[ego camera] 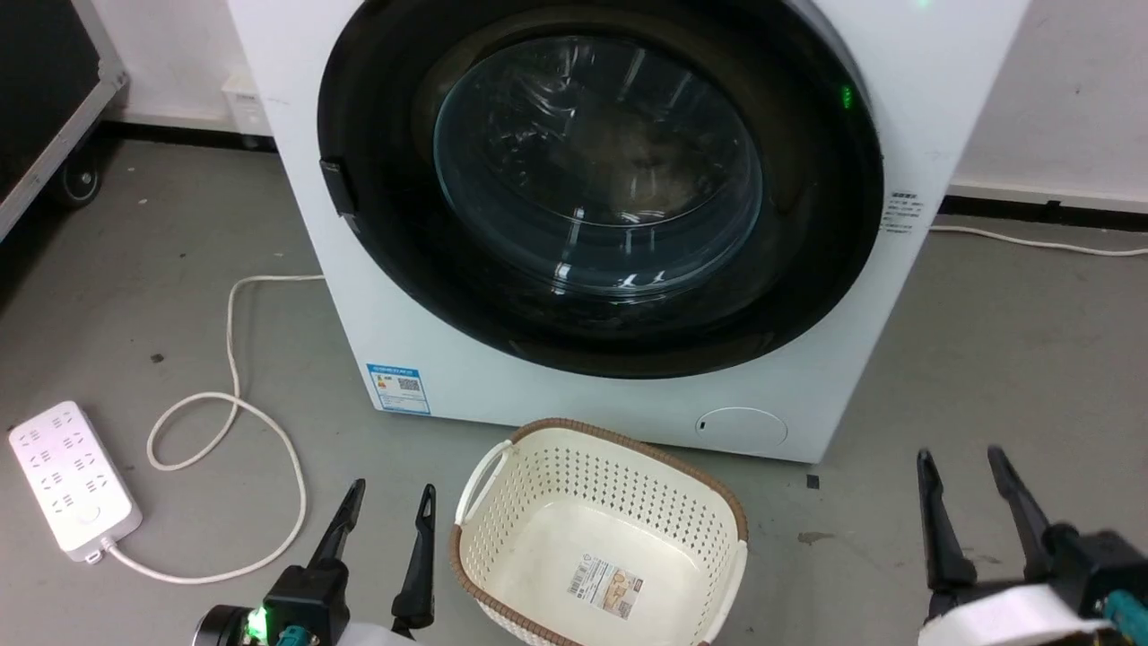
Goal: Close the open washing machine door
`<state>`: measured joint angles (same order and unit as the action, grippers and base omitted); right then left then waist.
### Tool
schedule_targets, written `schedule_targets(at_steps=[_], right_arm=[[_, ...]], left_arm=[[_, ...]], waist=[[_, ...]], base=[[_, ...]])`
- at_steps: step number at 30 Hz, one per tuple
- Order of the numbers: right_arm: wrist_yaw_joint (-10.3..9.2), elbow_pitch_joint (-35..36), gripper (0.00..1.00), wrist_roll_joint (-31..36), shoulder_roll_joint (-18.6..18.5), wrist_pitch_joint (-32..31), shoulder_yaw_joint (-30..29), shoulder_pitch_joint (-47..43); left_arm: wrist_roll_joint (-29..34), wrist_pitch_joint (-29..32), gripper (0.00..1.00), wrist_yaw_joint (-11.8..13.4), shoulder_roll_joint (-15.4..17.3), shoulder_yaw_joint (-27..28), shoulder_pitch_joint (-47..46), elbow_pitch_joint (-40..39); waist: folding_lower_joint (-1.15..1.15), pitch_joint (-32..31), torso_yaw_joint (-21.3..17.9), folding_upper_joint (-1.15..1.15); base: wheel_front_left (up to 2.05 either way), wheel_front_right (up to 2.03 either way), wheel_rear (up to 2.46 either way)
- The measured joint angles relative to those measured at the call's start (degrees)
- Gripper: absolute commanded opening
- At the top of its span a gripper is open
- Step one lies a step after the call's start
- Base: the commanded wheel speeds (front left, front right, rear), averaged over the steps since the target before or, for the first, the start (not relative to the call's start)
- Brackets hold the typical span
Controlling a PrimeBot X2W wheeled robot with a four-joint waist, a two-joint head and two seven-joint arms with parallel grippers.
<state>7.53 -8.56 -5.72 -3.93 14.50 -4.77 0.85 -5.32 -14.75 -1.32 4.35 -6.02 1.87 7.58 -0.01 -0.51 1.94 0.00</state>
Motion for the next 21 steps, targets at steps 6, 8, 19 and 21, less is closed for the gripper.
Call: schedule_targets(at_steps=[6, 8, 19, 21], right_arm=[[0.01, 0.56, 1.0, 1.9, 0.7, 0.01, 0.99, -2.88], [0.0, 0.54, 0.0, 1.88, 0.76, 0.01, 1.09, -3.03], [0.01, 0.65, 0.0, 1.89, 0.75, -0.91, 1.27, -2.97], [0.01, 0.77, 0.0, 1.9, 0.75, -1.26, 1.34, -2.96]], left_arm=[[-0.15, 0.0, 1.0, -1.14, -0.01, 0.82, 0.27, 0.41], [-0.15, 0.02, 0.0, -1.43, -0.01, 0.87, 0.26, 0.41], [-0.11, 1.0, 0.0, -1.37, -0.07, 1.08, 0.25, 0.12], [0.1, 1.19, 0.0, -1.36, -0.07, 1.16, 0.25, 0.0]], waist=[[0.01, -0.45, -0.22, 0.0], [0.01, -0.53, -0.11, 0.0], [0.01, -0.46, -0.25, 0.0], [0.01, -0.45, -0.28, 0.0]], base=[[0.0, 0.0, 0.0], [0.0, 0.0, 0.0], [0.0, 0.0, 0.0], [0.0, 0.0, 0.0]])
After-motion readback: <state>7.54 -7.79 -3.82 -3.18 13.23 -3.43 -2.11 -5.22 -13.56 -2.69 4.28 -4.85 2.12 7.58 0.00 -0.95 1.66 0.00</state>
